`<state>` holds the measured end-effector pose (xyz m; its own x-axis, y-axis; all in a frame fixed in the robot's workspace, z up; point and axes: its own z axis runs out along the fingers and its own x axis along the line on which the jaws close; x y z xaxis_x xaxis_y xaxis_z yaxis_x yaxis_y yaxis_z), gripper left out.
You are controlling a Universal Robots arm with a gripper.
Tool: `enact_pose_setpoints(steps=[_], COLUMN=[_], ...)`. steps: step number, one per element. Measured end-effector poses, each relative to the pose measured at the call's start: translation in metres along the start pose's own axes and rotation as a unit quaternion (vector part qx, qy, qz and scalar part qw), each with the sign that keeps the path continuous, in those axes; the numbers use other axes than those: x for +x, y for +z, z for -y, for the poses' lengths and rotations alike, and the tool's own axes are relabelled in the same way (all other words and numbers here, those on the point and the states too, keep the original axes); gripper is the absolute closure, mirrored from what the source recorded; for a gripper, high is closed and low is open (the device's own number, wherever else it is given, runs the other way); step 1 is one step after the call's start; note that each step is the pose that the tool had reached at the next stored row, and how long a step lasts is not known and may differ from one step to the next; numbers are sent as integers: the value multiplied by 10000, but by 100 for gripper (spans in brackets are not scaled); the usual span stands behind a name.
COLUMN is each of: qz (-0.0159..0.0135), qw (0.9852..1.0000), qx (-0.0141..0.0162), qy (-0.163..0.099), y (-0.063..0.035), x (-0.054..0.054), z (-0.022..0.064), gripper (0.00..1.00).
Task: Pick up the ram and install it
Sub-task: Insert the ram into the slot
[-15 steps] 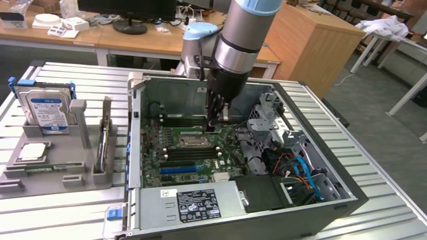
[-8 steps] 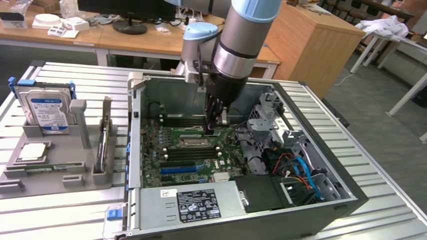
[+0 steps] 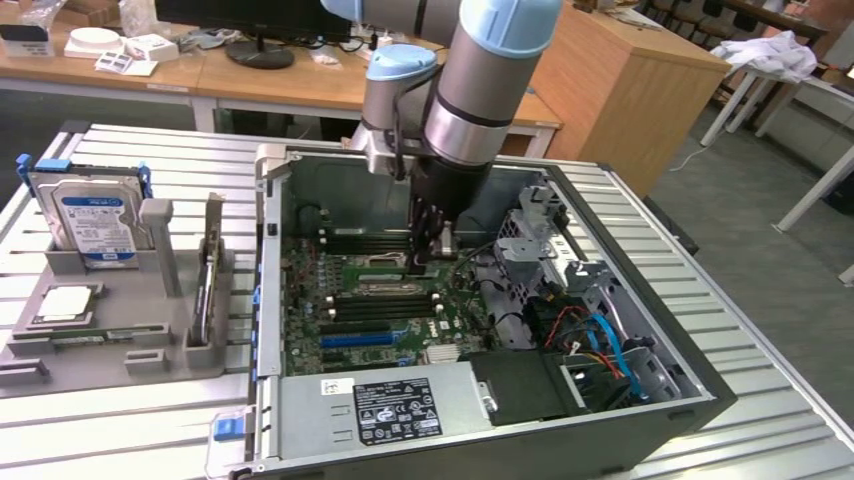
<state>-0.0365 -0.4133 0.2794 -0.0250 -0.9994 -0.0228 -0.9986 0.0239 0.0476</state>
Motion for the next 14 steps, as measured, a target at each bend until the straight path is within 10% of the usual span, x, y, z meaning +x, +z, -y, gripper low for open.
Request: enact_pose_setpoints(steps=[14], qz=[-1], qw=[10000], qx=[-1], qy=[0], y=[120], x=[3], z=[6], gripper=[88])
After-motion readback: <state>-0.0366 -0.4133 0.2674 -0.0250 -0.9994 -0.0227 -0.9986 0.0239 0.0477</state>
